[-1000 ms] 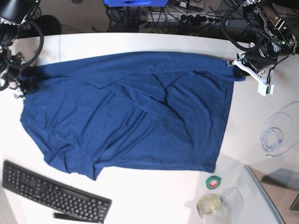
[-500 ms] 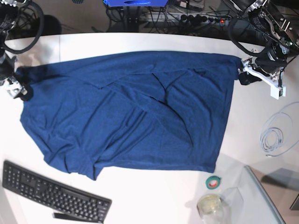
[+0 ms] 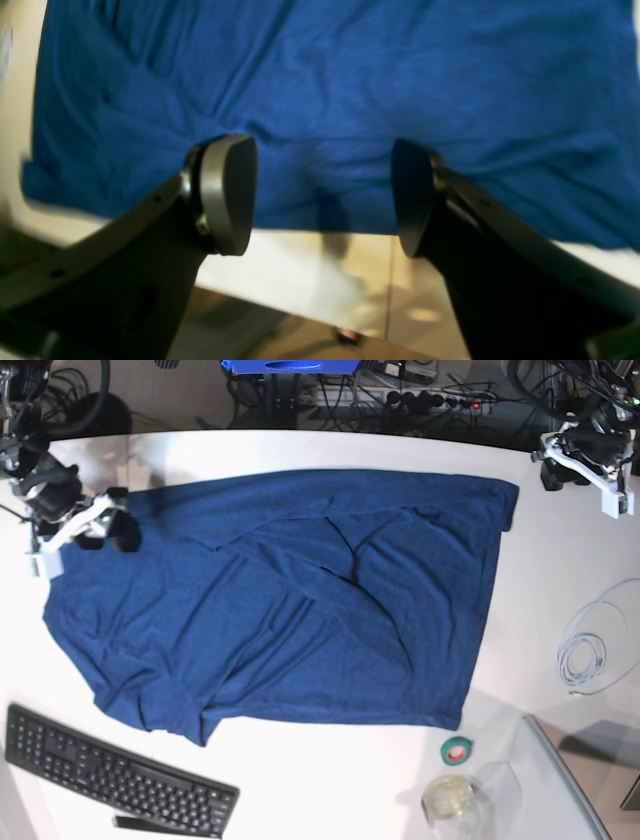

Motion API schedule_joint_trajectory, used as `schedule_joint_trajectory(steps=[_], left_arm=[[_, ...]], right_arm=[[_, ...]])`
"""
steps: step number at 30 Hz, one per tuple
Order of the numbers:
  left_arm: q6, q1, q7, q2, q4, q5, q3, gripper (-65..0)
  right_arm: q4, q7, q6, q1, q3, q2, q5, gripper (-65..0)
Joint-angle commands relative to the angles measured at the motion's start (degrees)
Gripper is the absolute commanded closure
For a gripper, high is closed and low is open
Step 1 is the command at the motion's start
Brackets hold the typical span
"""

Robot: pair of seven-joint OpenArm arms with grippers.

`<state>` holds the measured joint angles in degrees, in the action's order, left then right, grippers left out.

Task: Layout the t-shirt on the table in an organized manner, then fold the t-shirt properly
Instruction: 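Release the corner with the right gripper and regrasp the shirt edge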

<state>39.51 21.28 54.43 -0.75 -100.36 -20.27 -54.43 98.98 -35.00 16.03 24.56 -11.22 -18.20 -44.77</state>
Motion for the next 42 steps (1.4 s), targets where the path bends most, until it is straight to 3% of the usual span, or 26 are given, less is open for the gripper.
schedule_joint_trajectory(steps=[1,4,7,10,14,19,28,39,41,42], left_arm=[[0.5,2.2,-3.8,-0.4,0.0,1.0,1.6,-31.4],[0.5,7.0,-16.9,-0.3,4.6,7.0,6.7,-31.4],[0.5,7.7,-22.2,-0.3,11.1,8.3,7.3,-31.3],[0.5,7.1,-22.3,-0.2,13.6,8.0,7.1,-31.3],[0.5,5.5,-22.4,1.7,13.6,5.0,3.0,-31.3],[0.5,2.3,-22.1,1.8,14.2,0.5,-1.4,-31.3],[0.5,-3.9,-22.1,1.8,19.3,3.3,-1.2,-31.3],[0.5,-4.8,-22.2,1.5,24.8,3.3,2.9,-31.1],[0.5,-4.8,-22.3,1.5,24.7,3.3,2.8,-28.3],[0.5,-4.8,-22.2,1.5,24.7,3.3,2.6,-23.9]], right_arm=[[1.0,2.7,0.6,-0.2,2.7,-2.7,0.2,-39.6],[1.0,7.7,0.5,-0.2,12.9,-6.4,7.7,-36.8],[0.8,8.7,0.5,-0.1,15.3,-4.2,13.8,-32.0],[0.8,8.8,0.5,0.6,15.1,-0.7,17.7,-30.8],[0.9,8.9,0.5,0.6,15.1,0.9,19.2,-30.8],[0.9,8.9,0.5,0.6,15.1,1.0,19.1,-30.8],[0.9,8.9,0.5,0.6,15.1,1.0,19.1,-30.8],[0.9,8.9,0.5,0.5,15.1,1.0,19.1,-30.8],[0.8,8.9,0.5,0.5,15.1,1.0,19.1,-30.8],[0.8,8.9,0.5,0.5,15.0,1.0,19.1,-30.8]])
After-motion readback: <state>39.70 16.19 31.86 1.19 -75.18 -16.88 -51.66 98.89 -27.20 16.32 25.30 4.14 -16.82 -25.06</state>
